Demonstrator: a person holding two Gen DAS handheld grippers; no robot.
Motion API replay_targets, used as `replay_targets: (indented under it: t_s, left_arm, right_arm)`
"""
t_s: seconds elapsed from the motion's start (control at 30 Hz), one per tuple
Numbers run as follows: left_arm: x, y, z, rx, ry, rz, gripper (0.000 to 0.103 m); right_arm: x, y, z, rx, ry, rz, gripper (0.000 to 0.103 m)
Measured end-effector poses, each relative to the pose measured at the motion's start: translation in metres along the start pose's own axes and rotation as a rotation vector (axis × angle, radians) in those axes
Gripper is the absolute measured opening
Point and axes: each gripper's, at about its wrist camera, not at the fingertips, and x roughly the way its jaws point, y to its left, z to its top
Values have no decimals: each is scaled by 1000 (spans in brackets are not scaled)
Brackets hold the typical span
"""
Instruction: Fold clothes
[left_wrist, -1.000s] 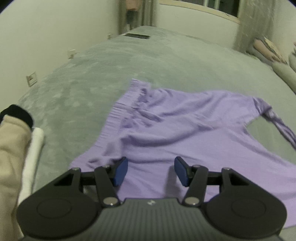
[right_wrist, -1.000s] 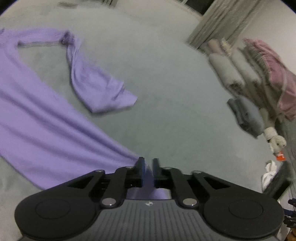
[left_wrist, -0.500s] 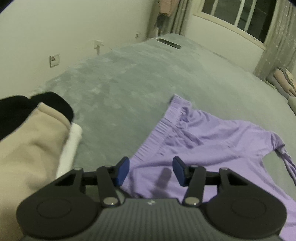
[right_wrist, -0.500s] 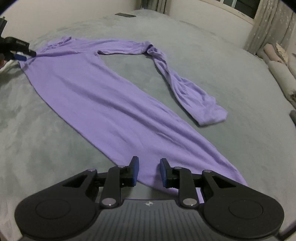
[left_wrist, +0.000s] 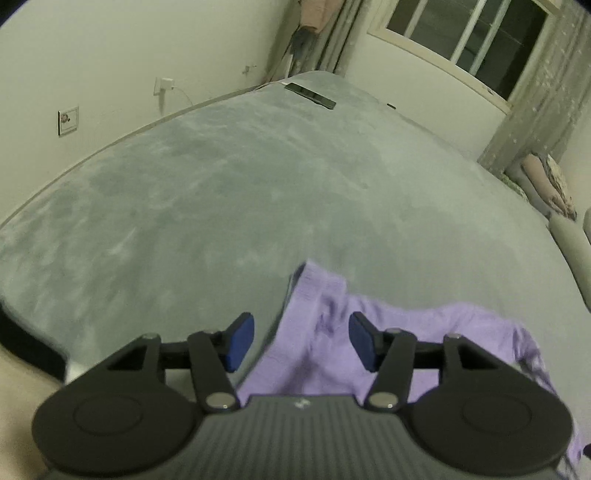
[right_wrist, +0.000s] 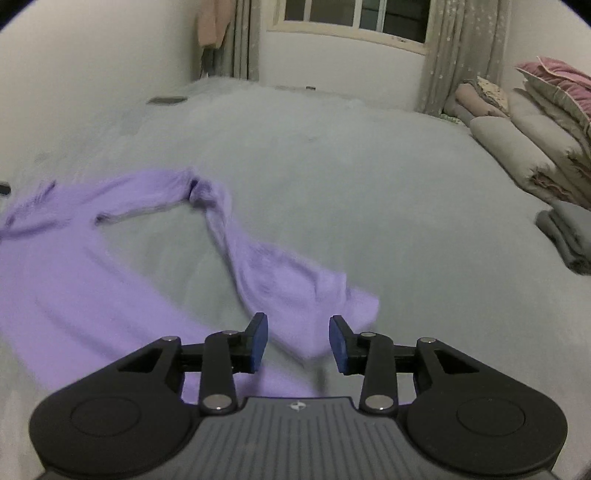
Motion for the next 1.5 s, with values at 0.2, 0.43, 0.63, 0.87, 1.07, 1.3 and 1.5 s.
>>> replay_targets:
  t_s: [0.2, 0.43, 0.63, 0.87, 1.07, 1.3, 1.5]
  left_arm:
    - [56, -2, 9, 3, 51, 19, 56]
    - [76, -27, -2, 133, -20, 110, 20]
    - [66, -26, -3, 149, -95, 129, 19]
    - [48, -23, 5, 124, -177, 170, 19]
    - [39, -19, 11, 65, -214, 153, 19]
    - [19, -15, 19, 18, -277, 125, 19]
    - [4, -9, 22, -13, -308, 110, 19]
  right_arm:
    - [62, -29, 21, 124, 119, -82, 41]
    - [66, -33, 11, 107, 119, -62, 8]
    - [57, -26, 19, -9, 28, -187, 3]
    - [48, -34, 42, -151, -46, -447, 2]
    - [57, -48, 68, -196, -99, -595, 2]
    - [45, -50, 82, -130, -207, -598, 2]
    - [1, -47, 91, -63, -312, -547, 2]
